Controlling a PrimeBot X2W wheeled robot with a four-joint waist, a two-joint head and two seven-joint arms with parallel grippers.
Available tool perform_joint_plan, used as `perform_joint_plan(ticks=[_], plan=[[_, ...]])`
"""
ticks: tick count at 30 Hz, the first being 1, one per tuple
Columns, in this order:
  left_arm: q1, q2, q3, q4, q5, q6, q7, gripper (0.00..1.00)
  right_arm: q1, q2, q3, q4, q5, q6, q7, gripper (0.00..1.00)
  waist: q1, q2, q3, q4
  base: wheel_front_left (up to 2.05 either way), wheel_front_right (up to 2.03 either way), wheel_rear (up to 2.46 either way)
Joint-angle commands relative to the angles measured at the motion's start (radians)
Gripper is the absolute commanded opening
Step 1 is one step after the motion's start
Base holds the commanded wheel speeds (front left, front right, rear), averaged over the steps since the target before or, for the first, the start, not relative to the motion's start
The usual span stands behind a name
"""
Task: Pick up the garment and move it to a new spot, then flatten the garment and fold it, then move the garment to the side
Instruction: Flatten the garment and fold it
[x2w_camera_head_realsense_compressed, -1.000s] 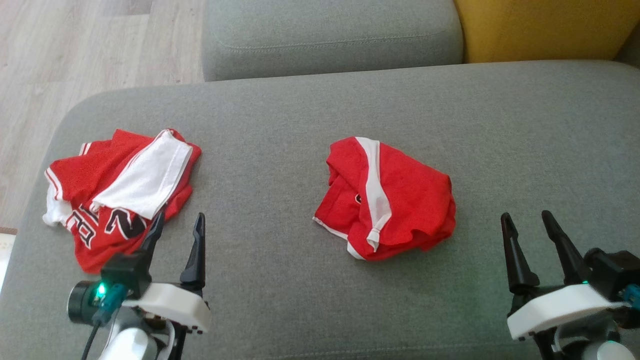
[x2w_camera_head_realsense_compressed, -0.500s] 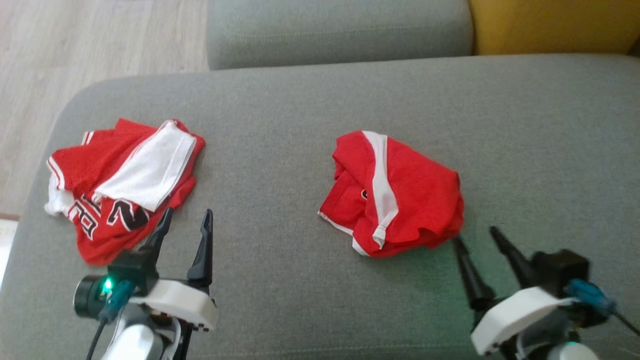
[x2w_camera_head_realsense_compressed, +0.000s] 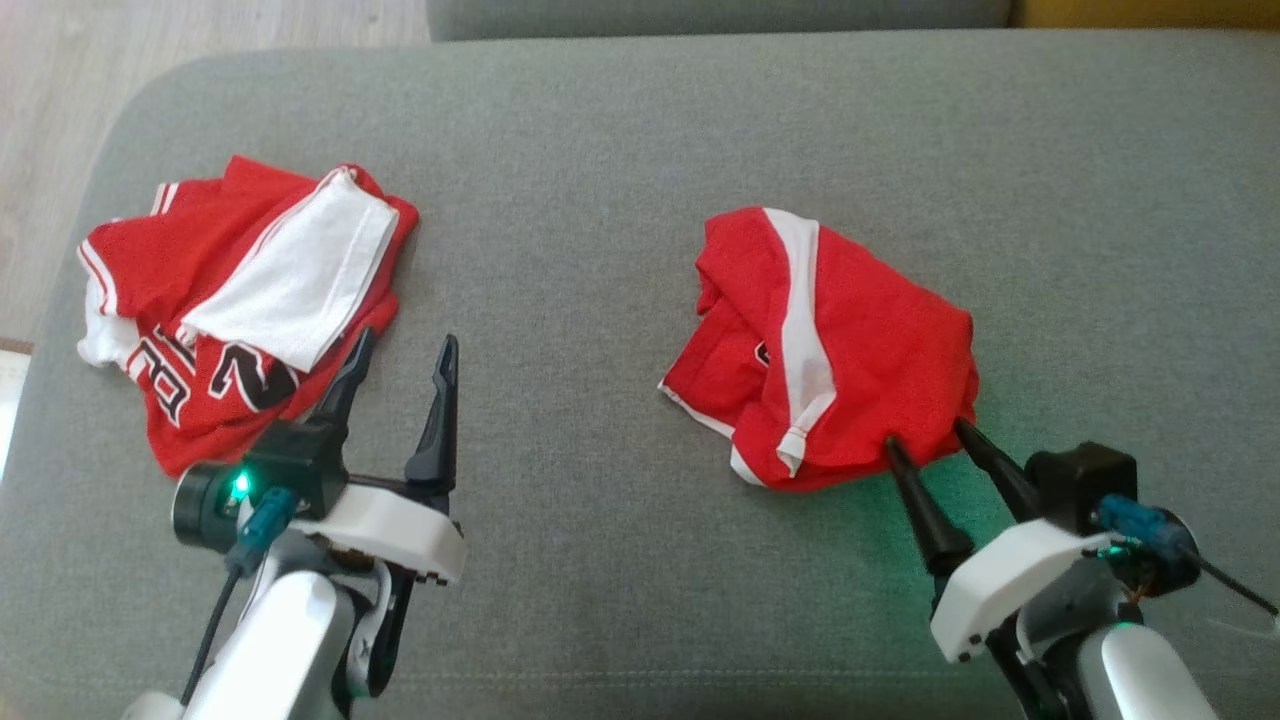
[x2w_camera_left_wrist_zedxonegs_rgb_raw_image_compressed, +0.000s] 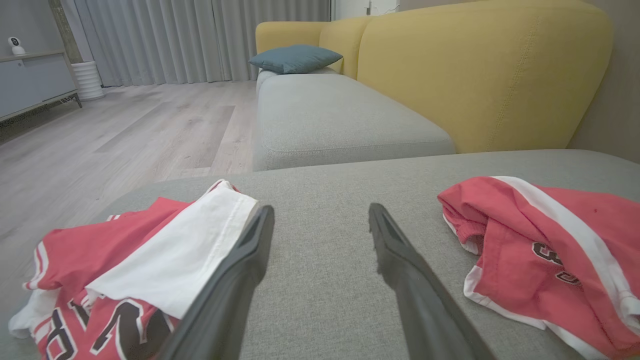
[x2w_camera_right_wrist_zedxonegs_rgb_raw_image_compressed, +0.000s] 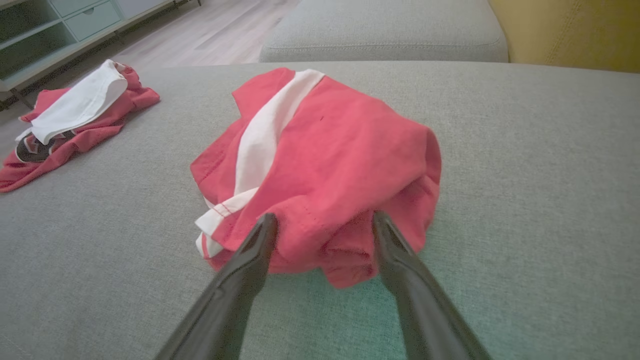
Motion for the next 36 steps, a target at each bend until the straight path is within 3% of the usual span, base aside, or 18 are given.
perform_joint_plan(ticks=[1,7,14,19,25,26,27,31,36], plan=[[-0.058,0.009,0.034,-0.024,0.009,-0.005,-0.011,1.0,-0.047,-0.014,0.023,-0.024,-0.004,0.008,-0.002,0.0,0.0,0.0,0.013,0.004,0.0,0.0,0.0],[-0.071,0.003,0.034,-0.014,0.014,-0.004,-0.016,1.0,-0.072,-0.021,-0.014,-0.034,0.005,0.008,-0.03,0.0,0.0,0.0,0.025,0.007,0.0,0.0,0.0],[-0.081,-0.001,0.04,-0.025,0.022,-0.002,-0.019,1.0,-0.158,-0.068,-0.205,-0.038,-0.01,0.008,-0.051,0.0,0.0,0.0,0.041,-0.001,0.0,0.0,0.0],[-0.104,-0.007,0.038,-0.035,0.029,-0.004,-0.02,1.0,-0.247,-0.134,-0.283,0.066,-0.007,0.008,-0.047,0.0,0.0,0.0,0.075,0.0,0.0,0.0,0.0],[-0.133,-0.017,0.031,-0.036,0.041,-0.006,-0.021,1.0,-0.35,-0.19,-0.257,0.249,0.026,0.008,-0.098,0.0,0.0,0.0,0.114,0.004,0.0,0.0,0.0],[-0.136,-0.02,0.029,-0.034,0.042,-0.007,-0.021,1.0,-0.362,-0.194,-0.252,0.278,0.029,0.008,-0.111,0.63,0.0,0.0,0.117,0.005,0.0,0.0,0.0],[-0.137,-0.022,0.028,-0.031,0.042,-0.009,-0.021,1.0,-0.371,-0.195,-0.247,0.302,0.032,0.008,-0.128,1.0,0.0,0.0,0.118,0.006,0.0,0.0,0.0],[-0.134,-0.027,0.025,-0.019,0.042,-0.012,-0.022,1.0,-0.375,-0.19,-0.247,0.349,0.043,0.008,-0.213,1.0,0.0,0.0,0.106,0.007,0.0,0.0,0.0],[-0.109,-0.026,0.028,-0.01,0.039,-0.012,-0.022,1.0,-0.322,-0.161,-0.264,0.286,0.036,0.008,-0.3,1.0,0.0,0.0,0.069,-0.003,0.0,0.0,0.0]])
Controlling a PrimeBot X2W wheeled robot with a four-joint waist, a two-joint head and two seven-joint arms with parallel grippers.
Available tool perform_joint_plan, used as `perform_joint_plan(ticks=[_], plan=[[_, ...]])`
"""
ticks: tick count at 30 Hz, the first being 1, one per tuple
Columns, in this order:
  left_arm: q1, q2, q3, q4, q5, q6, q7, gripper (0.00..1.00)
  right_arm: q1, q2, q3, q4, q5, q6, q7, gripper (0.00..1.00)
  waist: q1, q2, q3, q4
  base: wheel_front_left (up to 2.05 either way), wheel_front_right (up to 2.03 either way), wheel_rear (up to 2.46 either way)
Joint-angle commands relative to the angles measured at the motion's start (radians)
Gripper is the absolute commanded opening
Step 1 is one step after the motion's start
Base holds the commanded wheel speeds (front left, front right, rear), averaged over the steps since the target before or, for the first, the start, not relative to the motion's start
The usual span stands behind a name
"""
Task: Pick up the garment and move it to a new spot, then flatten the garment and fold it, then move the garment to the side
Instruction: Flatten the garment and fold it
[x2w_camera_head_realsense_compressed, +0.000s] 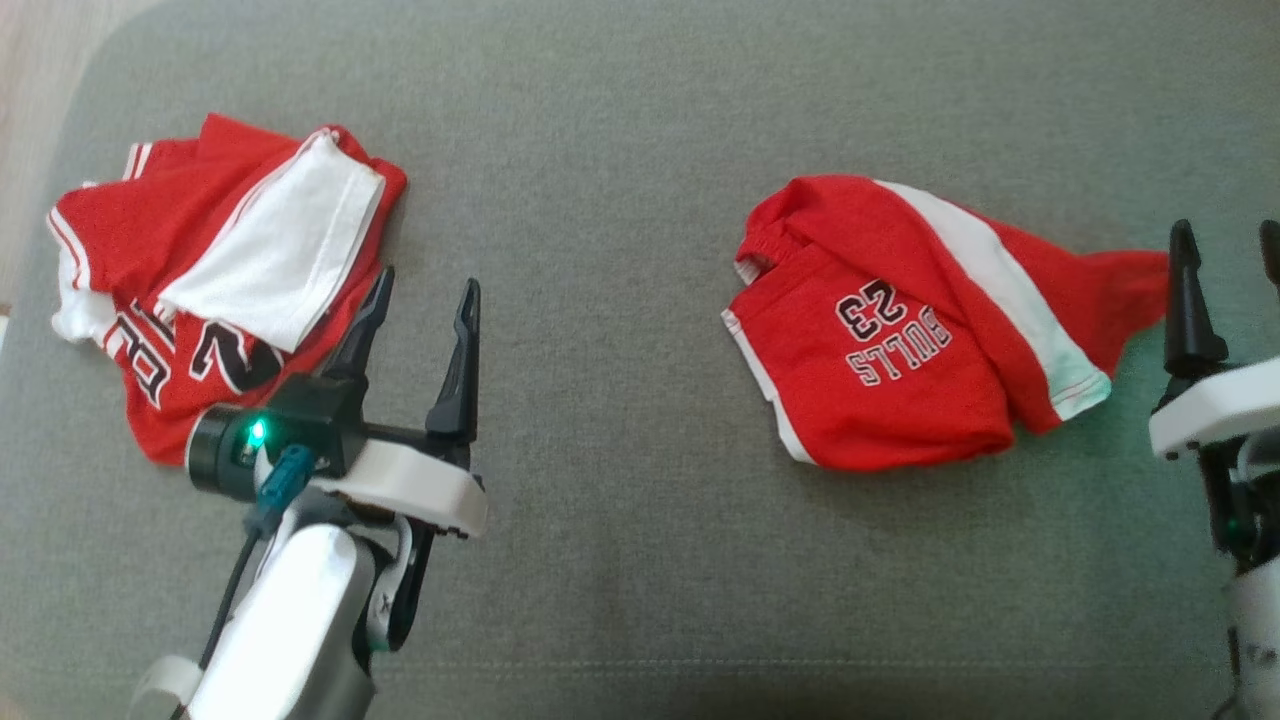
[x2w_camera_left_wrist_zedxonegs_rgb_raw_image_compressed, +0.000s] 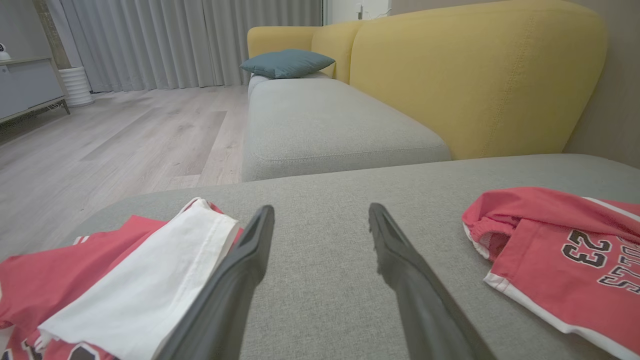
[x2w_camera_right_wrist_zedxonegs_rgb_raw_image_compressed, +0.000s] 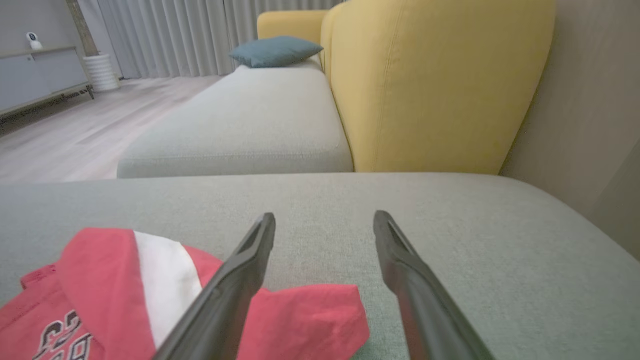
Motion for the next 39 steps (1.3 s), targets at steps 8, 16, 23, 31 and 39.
perform_joint_plan(ticks=[8,16,23,31,39], plan=[[0.026,0.025,0.043,-0.022,-0.005,0.001,-0.012,1.0,0.167,0.097,0.054,-0.307,-0.033,0.008,0.011,1.0,-0.0001,0.0,-0.075,-0.026,0.0,0.0,0.0],[0.065,0.036,0.048,-0.021,-0.018,0.01,-0.011,1.0,0.298,0.165,0.092,-0.445,-0.032,0.008,0.073,1.0,-0.0001,0.0,-0.115,-0.038,0.0,0.0,0.0],[0.08,0.038,0.04,-0.025,-0.023,0.015,-0.001,1.0,0.348,0.187,0.093,-0.493,-0.031,0.008,0.099,1.0,-0.0001,0.0,-0.126,-0.039,0.0,0.0,0.0],[0.06,0.047,0.023,-0.036,-0.014,0.011,0.013,1.0,0.354,0.195,0.099,-0.507,-0.035,0.008,0.113,1.0,-0.0001,0.0,-0.111,-0.044,0.0,0.0,0.0],[-0.127,-0.03,-0.074,0.015,-0.018,-0.087,0.127,1.0,0.326,0.196,0.124,-0.519,-0.025,0.008,0.117,1.0,-0.0001,0.0,-0.034,-0.091,0.0,0.0,0.0]])
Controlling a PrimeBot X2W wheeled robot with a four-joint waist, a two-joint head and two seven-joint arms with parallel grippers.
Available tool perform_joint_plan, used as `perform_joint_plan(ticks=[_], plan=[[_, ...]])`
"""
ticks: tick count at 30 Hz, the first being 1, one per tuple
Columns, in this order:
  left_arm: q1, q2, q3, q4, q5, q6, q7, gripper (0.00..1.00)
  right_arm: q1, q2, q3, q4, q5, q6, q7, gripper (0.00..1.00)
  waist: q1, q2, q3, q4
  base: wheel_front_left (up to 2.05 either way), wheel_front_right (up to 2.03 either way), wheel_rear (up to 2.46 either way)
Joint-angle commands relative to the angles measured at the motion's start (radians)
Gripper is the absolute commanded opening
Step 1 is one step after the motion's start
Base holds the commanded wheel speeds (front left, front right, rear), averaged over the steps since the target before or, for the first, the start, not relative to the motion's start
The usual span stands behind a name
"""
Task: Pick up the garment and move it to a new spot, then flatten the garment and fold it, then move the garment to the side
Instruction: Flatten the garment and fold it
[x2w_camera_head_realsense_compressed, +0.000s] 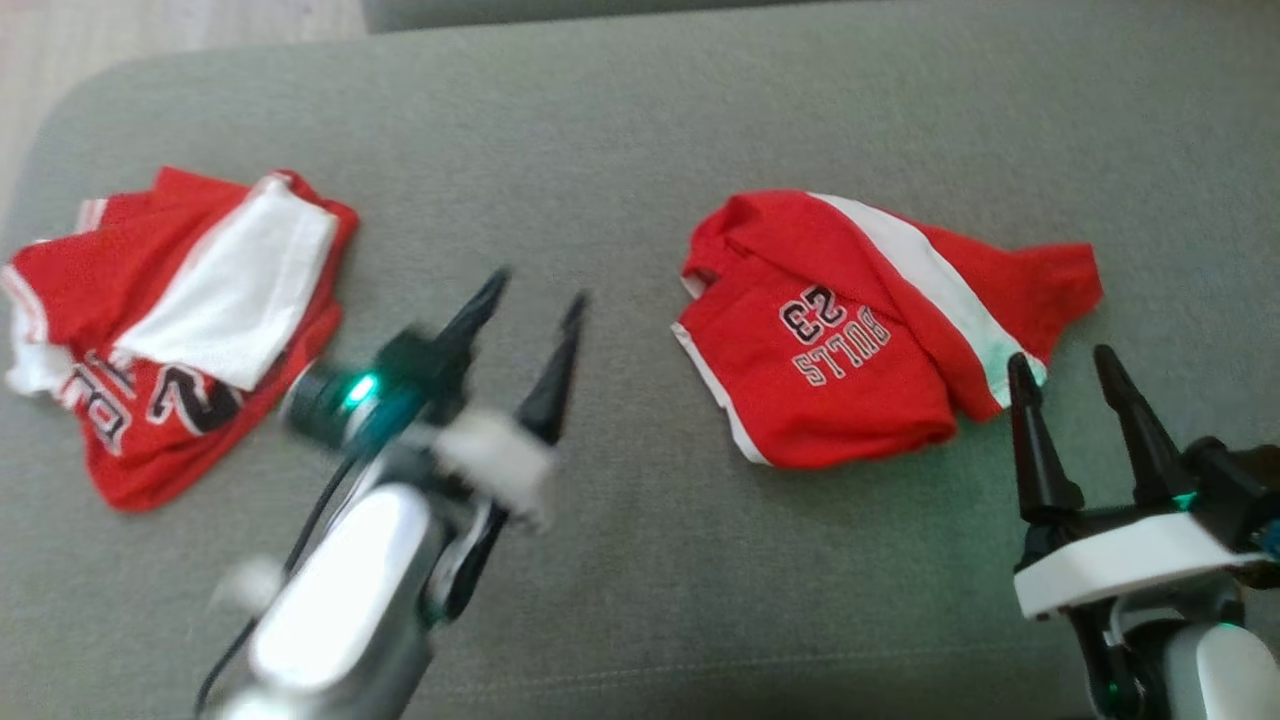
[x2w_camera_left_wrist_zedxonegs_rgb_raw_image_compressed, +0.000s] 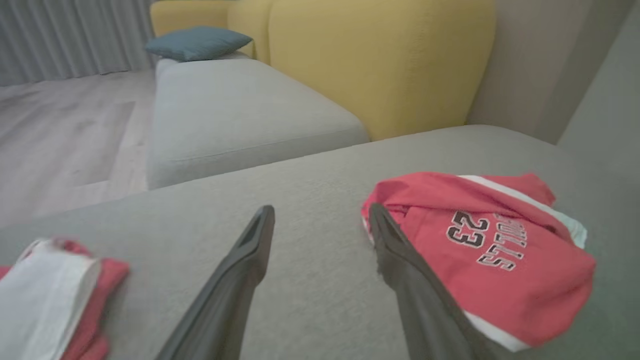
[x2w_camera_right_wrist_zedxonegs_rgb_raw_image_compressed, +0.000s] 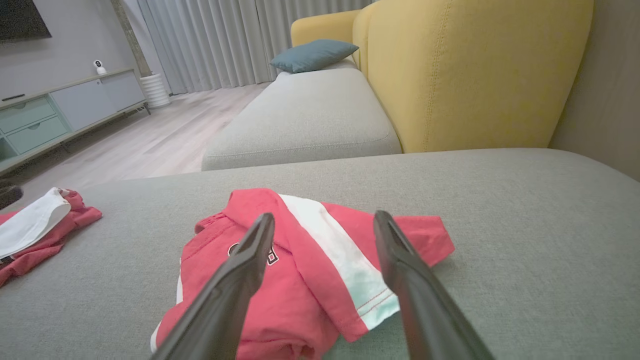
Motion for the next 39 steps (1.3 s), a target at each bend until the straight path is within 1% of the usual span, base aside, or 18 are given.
perform_joint_plan(ticks=[1,4,7,10,14,15,19,23,24,25,28,33,36,39], plan=[[-0.111,-0.025,0.006,0.005,-0.005,-0.031,0.04,1.0,-0.047,-0.004,0.033,-0.041,0.006,0.008,-0.001,1.0,0.0,0.0,0.038,-0.036,0.0,0.0,0.0],[-0.202,-0.075,-0.031,0.088,-0.019,-0.079,0.101,1.0,-0.065,-0.005,0.049,-0.04,0.01,0.008,-0.001,1.0,0.0,0.0,0.073,-0.071,0.0,0.0,0.0],[-0.29,-0.113,-0.059,0.191,-0.041,-0.13,0.143,1.0,-0.087,-0.006,0.063,-0.035,0.017,0.008,-0.007,1.0,0.0,0.0,0.108,-0.109,0.0,0.0,0.0],[-0.37,-0.137,-0.077,0.296,-0.06,-0.161,0.165,1.0,-0.106,-0.006,0.073,-0.024,0.026,0.008,-0.019,1.0,0.0,0.0,0.135,-0.145,0.0,0.0,0.0],[-0.463,-0.153,-0.091,0.433,-0.093,-0.179,0.168,1.0,-0.124,-0.004,0.088,-0.006,0.04,0.008,-0.037,1.0,0.0,0.0,0.164,-0.188,0.0,0.0,0.0],[-0.463,-0.153,-0.091,0.433,-0.093,-0.179,0.168,1.0,-0.124,-0.004,0.088,-0.006,0.04,0.008,-0.037,1.0,0.0,0.0,0.164,-0.188,0.0,0.0,0.0],[-0.539,-0.158,-0.1,0.554,-0.141,-0.191,0.158,1.0,-0.139,-0.002,0.102,0.015,0.049,0.008,-0.054,1.0,0.0,0.0,0.183,-0.22,0.0,0.0,0.0],[-0.583,-0.159,-0.146,0.611,-0.211,-0.203,0.158,1.0,-0.151,-0.001,0.111,0.033,0.055,0.008,-0.067,1.0,0.0,0.0,0.189,-0.24,0.0,0.0,0.0],[-0.592,-0.159,-0.16,0.622,-0.226,-0.206,0.159,0.57,-0.153,0.0,0.112,0.036,0.056,0.008,-0.069,1.0,0.0,0.0,0.191,-0.242,0.0,0.0,0.0],[-0.61,-0.159,-0.184,0.641,-0.249,-0.208,0.153,0.0,-0.155,0.0,0.111,0.041,0.057,0.008,-0.073,1.0,0.0,0.0,0.194,-0.244,0.0,0.0,0.0],[-0.639,-0.159,-0.212,0.662,-0.252,-0.196,0.103,0.0,-0.155,0.001,0.105,0.046,0.059,0.008,-0.078,1.0,0.0,0.0,0.195,-0.24,0.0,0.0,0.0],[-0.662,-0.159,-0.252,0.67,-0.207,-0.154,-0.024,0.0,-0.146,0.003,0.085,0.051,0.061,0.008,-0.079,1.0,0.0,0.0,0.176,-0.207,0.0,0.0,0.0],[-0.647,-0.153,-0.28,0.637,-0.169,-0.135,-0.072,0.0,-0.136,0.003,0.078,0.05,0.061,0.008,-0.073,1.0,0.0,0.0,0.154,-0.177,0.0,0.0,0.0],[-0.596,-0.128,-0.316,0.566,-0.13,-0.119,-0.092,0.0,-0.125,0.003,0.068,0.046,0.056,0.008,-0.062,1.0,0.0,0.0,0.131,-0.144,0.0,0.0,0.0]])
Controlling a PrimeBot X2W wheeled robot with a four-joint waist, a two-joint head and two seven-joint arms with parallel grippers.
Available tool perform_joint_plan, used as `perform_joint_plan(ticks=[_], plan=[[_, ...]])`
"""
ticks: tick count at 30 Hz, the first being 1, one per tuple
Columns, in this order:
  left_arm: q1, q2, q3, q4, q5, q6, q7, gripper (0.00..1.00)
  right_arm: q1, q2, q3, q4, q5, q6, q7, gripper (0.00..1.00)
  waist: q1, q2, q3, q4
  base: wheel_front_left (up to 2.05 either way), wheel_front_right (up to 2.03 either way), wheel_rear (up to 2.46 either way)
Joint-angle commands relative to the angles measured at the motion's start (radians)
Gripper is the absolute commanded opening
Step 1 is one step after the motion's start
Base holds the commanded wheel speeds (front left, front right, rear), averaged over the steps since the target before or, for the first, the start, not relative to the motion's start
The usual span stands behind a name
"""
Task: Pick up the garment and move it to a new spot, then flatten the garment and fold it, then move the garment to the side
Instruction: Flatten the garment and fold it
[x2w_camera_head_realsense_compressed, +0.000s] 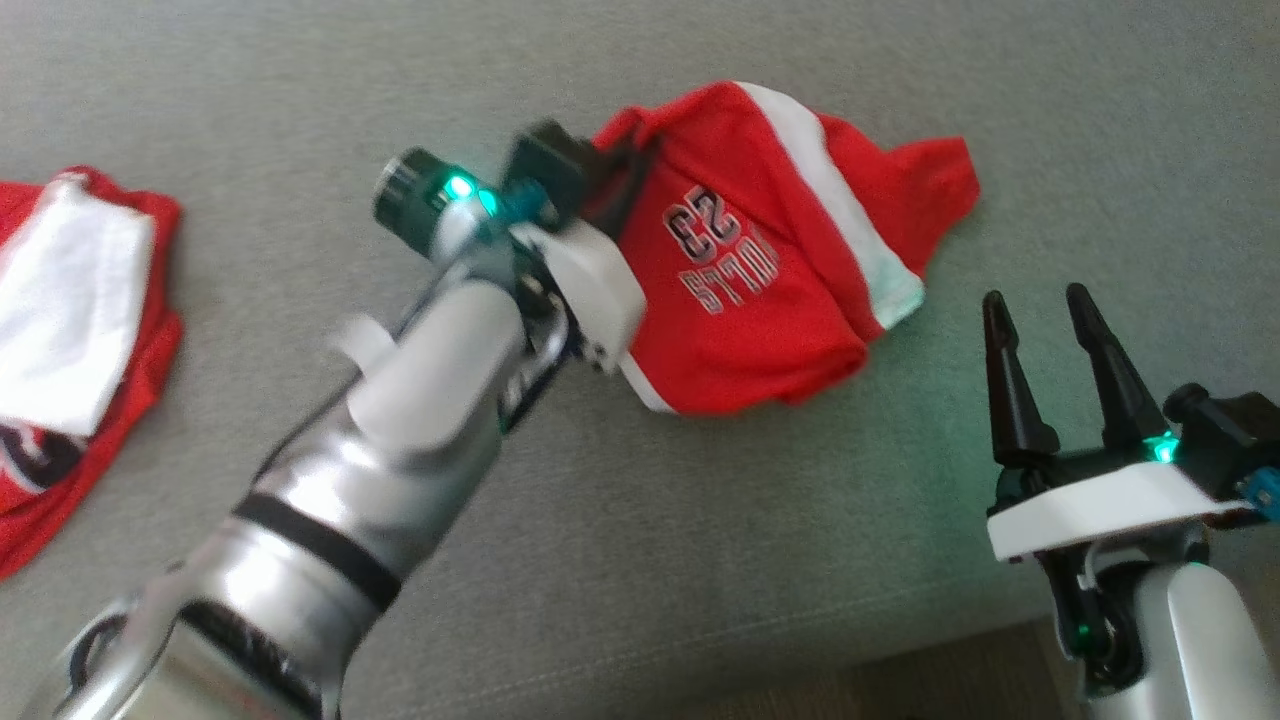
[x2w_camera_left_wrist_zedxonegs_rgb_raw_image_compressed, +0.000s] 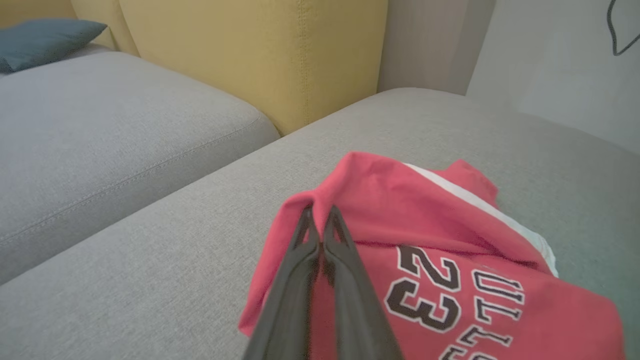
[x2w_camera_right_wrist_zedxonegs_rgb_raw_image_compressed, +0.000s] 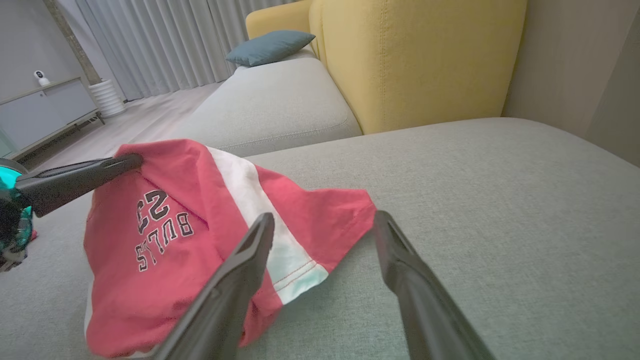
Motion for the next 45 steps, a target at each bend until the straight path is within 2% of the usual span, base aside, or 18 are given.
perform_joint_plan(ticks=[1,5,11,18,20,22,26,30,38,45], plan=[[0.017,0.032,0.004,-0.057,0.015,0.011,-0.01,0.0,0.0,-0.002,0.014,-0.038,0.0,0.008,0.009,1.0,0.0,0.0,-0.026,0.033,0.0,0.0,0.0],[0.139,0.079,-0.058,-0.201,0.052,0.048,0.006,0.0,0.016,-0.003,0.005,-0.05,-0.003,0.008,0.029,1.0,0.0,0.0,-0.05,0.068,0.0,0.0,0.0],[0.323,0.144,-0.141,-0.404,0.064,0.098,0.093,0.0,0.033,-0.005,-0.003,-0.07,-0.007,0.008,0.055,1.0,0.0,0.0,-0.069,0.1,0.0,0.0,0.0],[0.452,0.153,-0.154,-0.473,0.013,0.144,0.127,0.0,0.048,-0.01,-0.007,-0.086,-0.012,0.008,0.083,1.0,0.0,0.0,-0.097,0.111,0.0,0.0,0.0],[0.467,0.149,-0.15,-0.474,0.003,0.149,0.118,0.04,0.051,-0.011,-0.007,-0.089,-0.013,0.008,0.087,1.0,0.0,0.0,-0.103,0.113,0.0,0.0,0.0],[0.489,0.141,-0.145,-0.474,-0.01,0.154,0.093,1.0,0.059,-0.012,-0.01,-0.095,-0.015,0.008,0.095,1.0,0.0,0.0,-0.113,0.118,0.0,0.0,0.0],[0.518,0.133,-0.135,-0.486,-0.015,0.165,0.027,1.0,0.071,-0.018,-0.014,-0.108,-0.026,0.008,0.106,1.0,0.0,0.0,-0.138,0.127,0.0,0.0,0.0],[0.54,0.142,-0.089,-0.541,-0.009,0.2,-0.021,1.0,0.078,-0.022,-0.019,-0.124,-0.031,0.008,0.119,1.0,0.0,0.0,-0.158,0.137,0.0,0.0,0.0],[0.609,0.208,0.119,-0.711,-0.003,0.315,-0.038,1.0,0.088,-0.027,-0.039,-0.15,-0.039,0.008,0.135,1.0,0.0,0.0,-0.186,0.158,0.0,0.0,0.0],[0.681,0.269,0.301,-0.757,-0.008,0.353,-0.038,1.0,0.1,-0.025,-0.044,-0.156,-0.043,0.008,0.145,1.0,0.0,0.0,-0.205,0.166,0.0,0.0,0.0]])
